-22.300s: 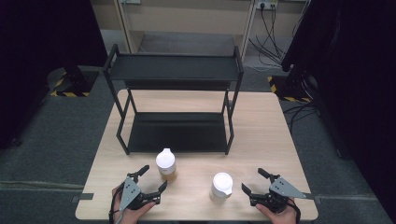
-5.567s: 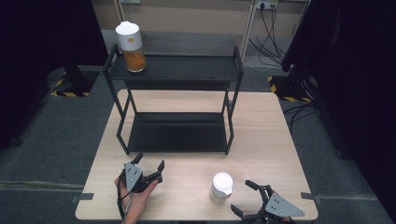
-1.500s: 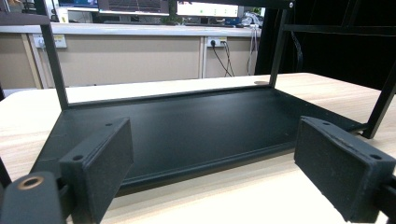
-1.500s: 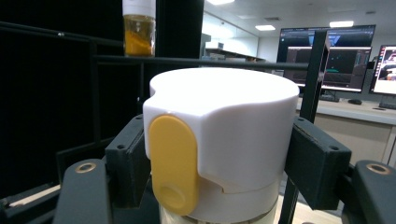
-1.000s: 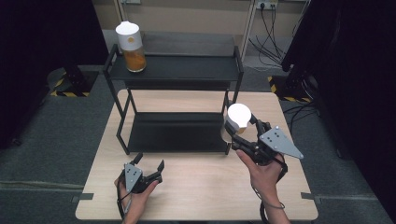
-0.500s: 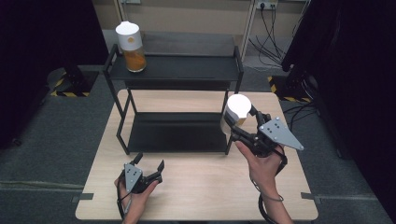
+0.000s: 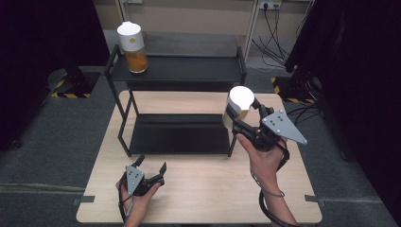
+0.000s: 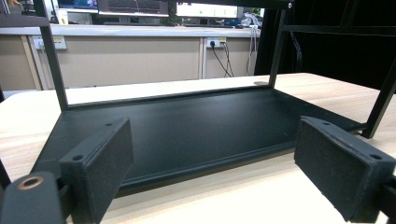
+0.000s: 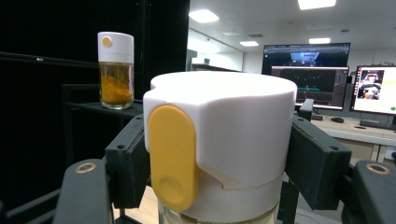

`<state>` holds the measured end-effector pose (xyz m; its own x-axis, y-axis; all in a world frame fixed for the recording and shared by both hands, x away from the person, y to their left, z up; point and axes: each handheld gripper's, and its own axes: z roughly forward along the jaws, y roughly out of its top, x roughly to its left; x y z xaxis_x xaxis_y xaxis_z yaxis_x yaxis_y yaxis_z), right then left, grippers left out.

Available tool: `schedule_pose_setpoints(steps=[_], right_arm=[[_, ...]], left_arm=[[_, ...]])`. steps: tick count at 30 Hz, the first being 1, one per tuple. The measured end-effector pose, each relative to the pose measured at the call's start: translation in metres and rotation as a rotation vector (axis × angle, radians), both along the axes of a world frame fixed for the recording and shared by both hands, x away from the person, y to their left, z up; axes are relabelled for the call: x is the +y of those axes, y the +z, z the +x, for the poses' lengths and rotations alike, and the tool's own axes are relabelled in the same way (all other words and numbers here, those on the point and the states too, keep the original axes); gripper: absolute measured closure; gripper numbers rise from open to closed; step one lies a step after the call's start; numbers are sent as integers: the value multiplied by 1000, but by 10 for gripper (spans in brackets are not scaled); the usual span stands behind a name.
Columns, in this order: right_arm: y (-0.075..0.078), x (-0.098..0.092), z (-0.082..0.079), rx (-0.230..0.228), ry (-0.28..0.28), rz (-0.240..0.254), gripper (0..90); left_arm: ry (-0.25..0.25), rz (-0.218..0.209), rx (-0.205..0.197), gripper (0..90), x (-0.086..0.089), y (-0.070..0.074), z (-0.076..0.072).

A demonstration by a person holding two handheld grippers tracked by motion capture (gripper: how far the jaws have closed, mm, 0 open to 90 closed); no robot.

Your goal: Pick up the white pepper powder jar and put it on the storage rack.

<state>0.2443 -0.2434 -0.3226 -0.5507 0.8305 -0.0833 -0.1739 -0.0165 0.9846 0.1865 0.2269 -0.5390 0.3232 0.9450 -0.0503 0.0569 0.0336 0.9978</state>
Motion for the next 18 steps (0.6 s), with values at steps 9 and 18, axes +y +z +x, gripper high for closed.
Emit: schedule_pose_setpoints(steps=[9,18], right_arm=[[11,7,6,-7,-14,10,309],[21,13,12,-12,-22,12,309]], left_arm=[[-1,2,1,115,0,0,0],[-3,2,1,115,0,0,0]])
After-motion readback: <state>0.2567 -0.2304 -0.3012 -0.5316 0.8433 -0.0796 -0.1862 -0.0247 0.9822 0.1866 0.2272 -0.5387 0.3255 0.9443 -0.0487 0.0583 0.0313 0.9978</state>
